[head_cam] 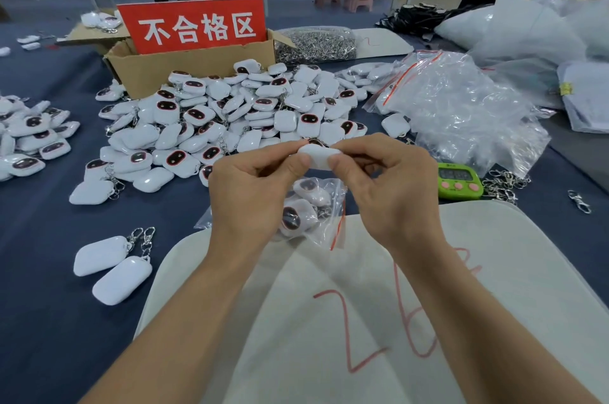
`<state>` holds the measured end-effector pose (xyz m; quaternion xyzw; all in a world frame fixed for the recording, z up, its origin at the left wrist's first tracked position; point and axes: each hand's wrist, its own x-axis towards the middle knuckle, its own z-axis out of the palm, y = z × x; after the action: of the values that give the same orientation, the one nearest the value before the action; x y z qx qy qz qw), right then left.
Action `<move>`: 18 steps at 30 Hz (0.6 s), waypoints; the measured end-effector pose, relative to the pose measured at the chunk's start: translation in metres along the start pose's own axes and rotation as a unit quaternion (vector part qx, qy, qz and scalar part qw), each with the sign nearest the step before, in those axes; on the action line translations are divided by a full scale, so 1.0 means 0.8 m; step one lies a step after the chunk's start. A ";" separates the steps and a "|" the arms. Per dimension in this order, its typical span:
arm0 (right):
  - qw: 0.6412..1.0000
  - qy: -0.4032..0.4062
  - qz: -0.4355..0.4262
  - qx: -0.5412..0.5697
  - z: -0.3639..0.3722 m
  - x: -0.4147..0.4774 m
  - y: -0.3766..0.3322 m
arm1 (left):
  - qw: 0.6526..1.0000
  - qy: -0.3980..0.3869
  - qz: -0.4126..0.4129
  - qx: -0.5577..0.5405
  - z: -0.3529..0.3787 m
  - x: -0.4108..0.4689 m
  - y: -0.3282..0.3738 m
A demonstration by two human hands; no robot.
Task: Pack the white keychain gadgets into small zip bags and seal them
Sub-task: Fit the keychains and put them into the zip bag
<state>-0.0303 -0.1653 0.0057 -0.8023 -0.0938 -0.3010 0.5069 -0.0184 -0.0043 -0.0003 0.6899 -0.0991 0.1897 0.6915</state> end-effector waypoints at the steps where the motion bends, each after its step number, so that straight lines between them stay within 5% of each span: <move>1: 1.000 0.001 -0.004 -0.005 0.000 0.000 0.000 | 1.000 0.001 0.005 0.005 0.000 0.001 -0.001; 10: 1.000 -0.017 -0.001 -0.016 -0.003 -0.003 -0.007 | 1.000 0.001 -0.029 0.000 0.003 -0.006 0.003; 18: 0.992 0.004 0.086 0.098 -0.001 -0.003 -0.011 | 0.999 0.023 -0.049 0.003 0.009 -0.011 0.004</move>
<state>-0.0361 -0.1614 0.0111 -0.7527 -0.0519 -0.2491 0.6072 -0.0266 -0.0125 -0.0004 0.6915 -0.0490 0.1715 0.7000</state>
